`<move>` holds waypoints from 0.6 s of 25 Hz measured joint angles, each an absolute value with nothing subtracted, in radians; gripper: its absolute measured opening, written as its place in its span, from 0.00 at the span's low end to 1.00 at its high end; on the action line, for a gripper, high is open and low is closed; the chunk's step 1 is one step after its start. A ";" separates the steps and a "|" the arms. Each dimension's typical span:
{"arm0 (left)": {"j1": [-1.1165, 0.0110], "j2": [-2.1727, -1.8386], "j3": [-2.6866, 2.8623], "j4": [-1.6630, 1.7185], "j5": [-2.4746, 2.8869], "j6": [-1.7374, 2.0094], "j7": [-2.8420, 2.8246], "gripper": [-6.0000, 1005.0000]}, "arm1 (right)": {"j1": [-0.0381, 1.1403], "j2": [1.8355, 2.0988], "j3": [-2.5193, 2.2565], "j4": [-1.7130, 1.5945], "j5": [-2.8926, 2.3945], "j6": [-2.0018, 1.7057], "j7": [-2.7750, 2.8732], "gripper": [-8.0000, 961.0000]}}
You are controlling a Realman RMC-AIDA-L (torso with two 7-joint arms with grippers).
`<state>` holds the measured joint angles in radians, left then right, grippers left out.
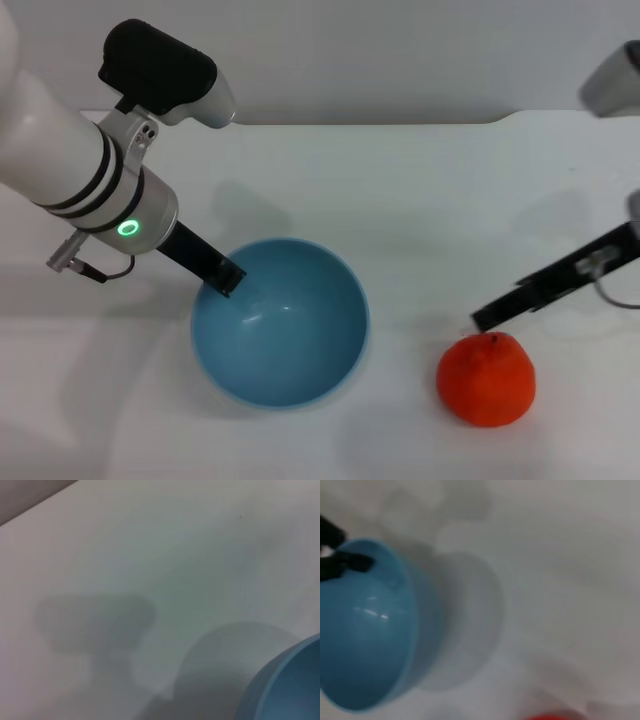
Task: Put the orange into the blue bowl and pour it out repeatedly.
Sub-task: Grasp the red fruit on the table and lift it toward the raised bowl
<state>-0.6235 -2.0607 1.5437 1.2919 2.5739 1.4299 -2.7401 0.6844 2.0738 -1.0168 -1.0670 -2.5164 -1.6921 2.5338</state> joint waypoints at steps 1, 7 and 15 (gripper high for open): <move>-0.624 -2.061 1.545 1.292 2.574 1.430 -2.740 0.00 | 0.689 2.074 -1.048 -1.048 -2.494 -1.670 2.534 0.50; -0.624 -2.063 1.546 1.292 2.569 1.430 -2.740 0.00 | 0.753 2.073 -1.162 -0.928 -2.479 -1.610 2.535 0.50; -0.625 -2.063 1.546 1.293 2.571 1.436 -2.740 0.00 | 0.774 2.071 -1.229 -0.941 -2.563 -1.616 2.598 0.50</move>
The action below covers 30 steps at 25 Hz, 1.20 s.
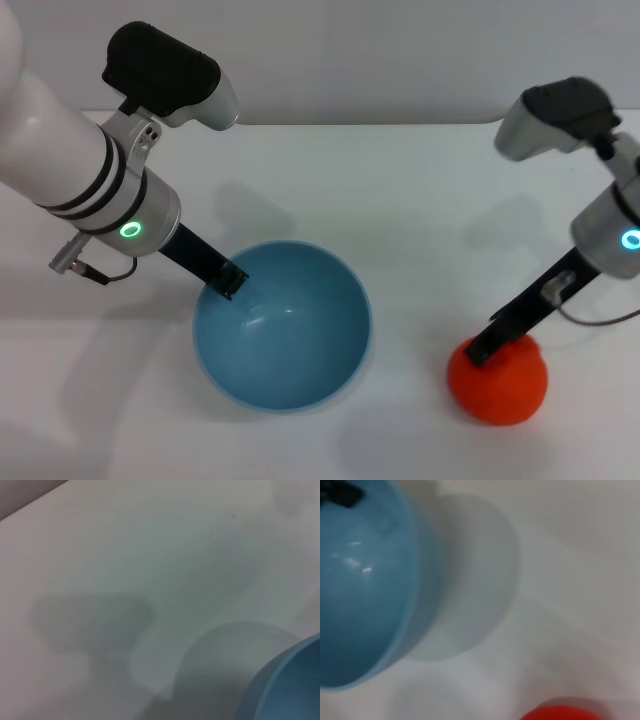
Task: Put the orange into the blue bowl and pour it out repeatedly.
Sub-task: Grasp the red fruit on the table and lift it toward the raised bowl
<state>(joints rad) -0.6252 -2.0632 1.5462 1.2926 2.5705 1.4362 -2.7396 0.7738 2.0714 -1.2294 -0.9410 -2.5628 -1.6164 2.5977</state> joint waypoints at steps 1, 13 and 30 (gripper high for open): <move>-0.625 -2.063 1.546 1.293 2.571 1.436 -2.740 0.00 | 0.766 2.071 -1.226 -0.966 -2.581 -1.618 2.610 0.50; -0.627 -2.060 1.546 1.295 2.573 1.437 -2.740 0.00 | 0.723 2.070 -1.217 -1.107 -2.597 -1.767 2.638 0.50; -0.628 -2.059 1.546 1.302 2.572 1.437 -2.736 0.00 | 0.735 2.073 -1.286 -0.987 -2.599 -1.696 2.654 0.44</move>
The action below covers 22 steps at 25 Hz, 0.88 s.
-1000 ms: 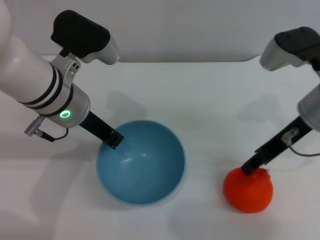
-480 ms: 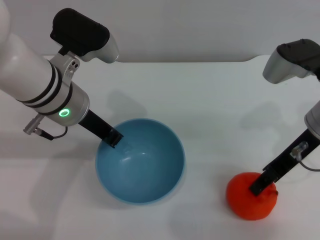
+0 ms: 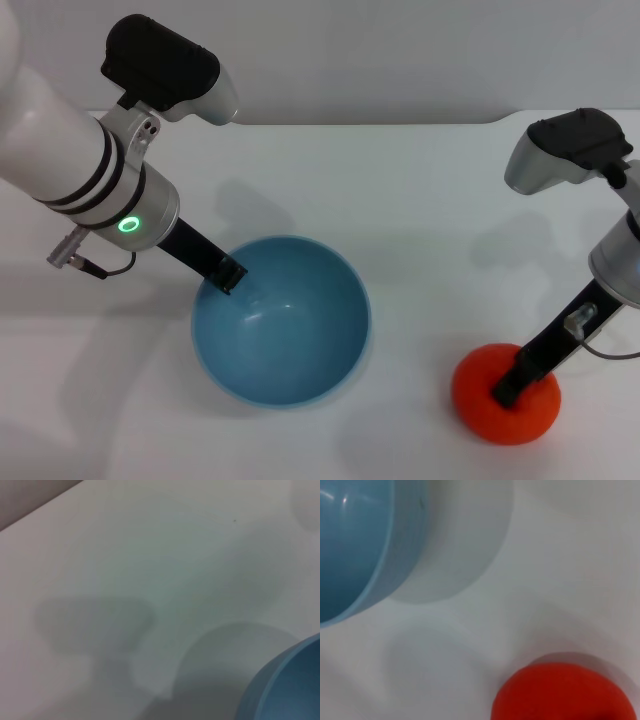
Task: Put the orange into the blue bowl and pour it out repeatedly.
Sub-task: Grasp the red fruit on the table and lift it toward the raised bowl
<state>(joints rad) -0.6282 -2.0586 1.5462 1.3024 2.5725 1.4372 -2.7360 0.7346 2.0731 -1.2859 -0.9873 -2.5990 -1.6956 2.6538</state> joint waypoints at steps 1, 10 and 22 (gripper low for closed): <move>-0.628 -2.059 1.546 1.302 2.572 1.437 -2.736 0.00 | 0.735 2.073 -1.287 -0.986 -2.599 -1.691 2.654 0.43; -0.629 -2.059 1.546 1.302 2.572 1.438 -2.735 0.00 | 0.725 2.074 -1.296 -0.990 -2.597 -1.676 2.634 0.39; -0.629 -2.061 1.546 1.294 2.572 1.440 -2.744 0.00 | 0.667 2.072 -1.192 -1.117 -2.587 -1.725 2.586 0.15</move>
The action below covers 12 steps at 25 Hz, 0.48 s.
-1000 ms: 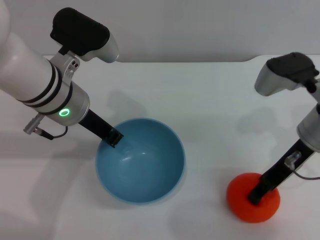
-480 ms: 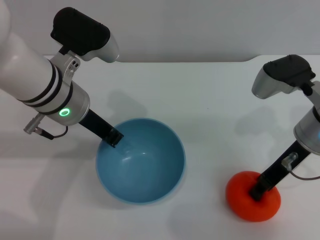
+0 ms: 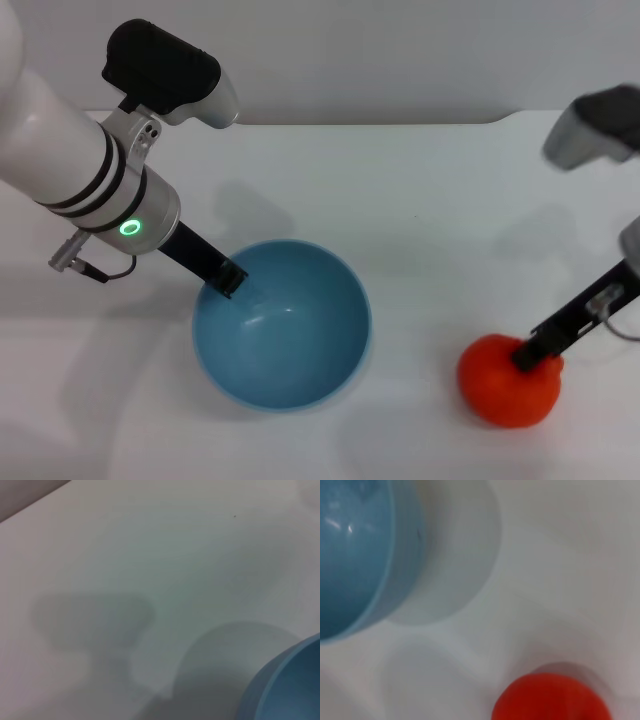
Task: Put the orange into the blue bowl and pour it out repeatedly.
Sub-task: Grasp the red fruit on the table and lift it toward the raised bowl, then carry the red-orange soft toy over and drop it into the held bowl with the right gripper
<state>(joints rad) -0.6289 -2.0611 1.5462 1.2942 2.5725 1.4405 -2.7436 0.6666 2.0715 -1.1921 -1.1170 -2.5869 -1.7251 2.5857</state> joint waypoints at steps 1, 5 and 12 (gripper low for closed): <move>-0.629 -2.062 1.546 1.294 2.572 1.441 -2.746 0.00 | 0.663 2.071 -1.160 -1.137 -2.583 -1.743 2.574 0.15; -0.632 -2.066 1.557 1.290 2.564 1.441 -2.757 0.00 | 0.665 2.069 -1.043 -1.235 -2.573 -1.819 2.544 0.11; -0.709 -2.072 1.652 1.182 2.560 1.442 -2.834 0.00 | 0.711 2.068 -1.016 -1.441 -2.461 -1.902 2.542 0.09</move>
<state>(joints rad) -0.7094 -2.0721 1.6517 1.1824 2.5600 1.4416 -2.8344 0.7113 2.0681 -1.0160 -1.4410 -2.4611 -1.9015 2.5415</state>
